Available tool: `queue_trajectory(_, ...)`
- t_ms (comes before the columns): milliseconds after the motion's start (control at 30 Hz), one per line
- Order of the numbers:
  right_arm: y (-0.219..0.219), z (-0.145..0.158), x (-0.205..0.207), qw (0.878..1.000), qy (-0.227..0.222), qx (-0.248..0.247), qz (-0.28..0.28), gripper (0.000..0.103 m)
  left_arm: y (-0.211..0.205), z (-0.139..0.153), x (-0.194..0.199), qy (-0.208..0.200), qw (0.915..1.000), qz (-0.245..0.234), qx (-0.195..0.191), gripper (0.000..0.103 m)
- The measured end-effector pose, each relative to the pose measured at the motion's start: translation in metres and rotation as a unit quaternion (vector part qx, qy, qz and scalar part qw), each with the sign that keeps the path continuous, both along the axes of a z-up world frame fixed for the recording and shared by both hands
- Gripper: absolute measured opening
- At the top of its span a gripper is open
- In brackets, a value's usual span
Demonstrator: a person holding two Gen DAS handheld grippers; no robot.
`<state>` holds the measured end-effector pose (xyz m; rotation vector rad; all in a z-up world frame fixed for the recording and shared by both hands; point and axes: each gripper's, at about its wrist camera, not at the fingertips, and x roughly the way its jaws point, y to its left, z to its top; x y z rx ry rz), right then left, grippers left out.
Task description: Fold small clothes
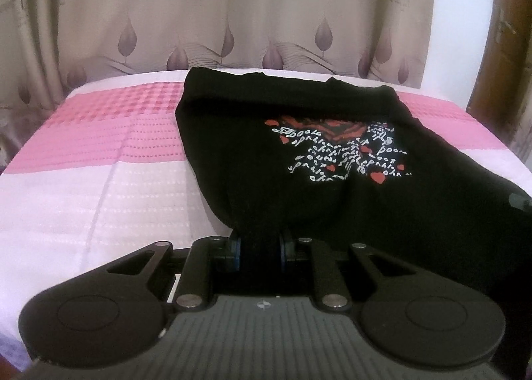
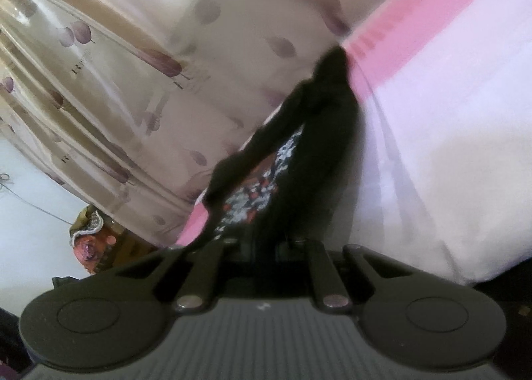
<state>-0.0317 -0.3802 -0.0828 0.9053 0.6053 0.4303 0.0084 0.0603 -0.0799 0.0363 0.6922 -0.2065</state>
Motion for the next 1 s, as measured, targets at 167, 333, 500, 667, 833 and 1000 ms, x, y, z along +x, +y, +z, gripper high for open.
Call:
queue_trajectory(167, -0.002, 0.0, 0.0, 1.0, -0.004, 0.011, -0.005, 0.009, 0.0, -0.001, 0.001, -0.003, 1.0, 0.002, 0.003, 0.02)
queue_trajectory(333, -0.004, -0.007, -0.002, 1.0, 0.01, 0.007, -0.01, 0.009, 0.001, -0.006, 0.003, -0.001, 1.0, 0.003, 0.007, 0.02)
queue_trajectory(500, -0.004, -0.007, -0.005, 1.0, 0.006, 0.016, -0.013, 0.009, 0.005, -0.008, 0.005, -0.003, 1.0, 0.004, -0.003, 0.02)
queue_trajectory(667, -0.004, -0.004, 0.0, 0.999, -0.007, 0.039, -0.014, 0.009, 0.015, -0.008, 0.007, -0.008, 0.9996, 0.002, -0.027, 0.02)
queue_trajectory(833, -0.004, -0.002, 0.003, 0.998, -0.024, 0.058, -0.016, 0.009, 0.027, -0.007, 0.01, -0.011, 0.998, 0.008, -0.062, 0.02)
queue_trajectory(1000, -0.006, -0.014, 0.003, 0.998, -0.016, 0.057, -0.019, 0.009, 0.028, -0.01, 0.009, -0.016, 0.998, 0.006, -0.06, 0.02)
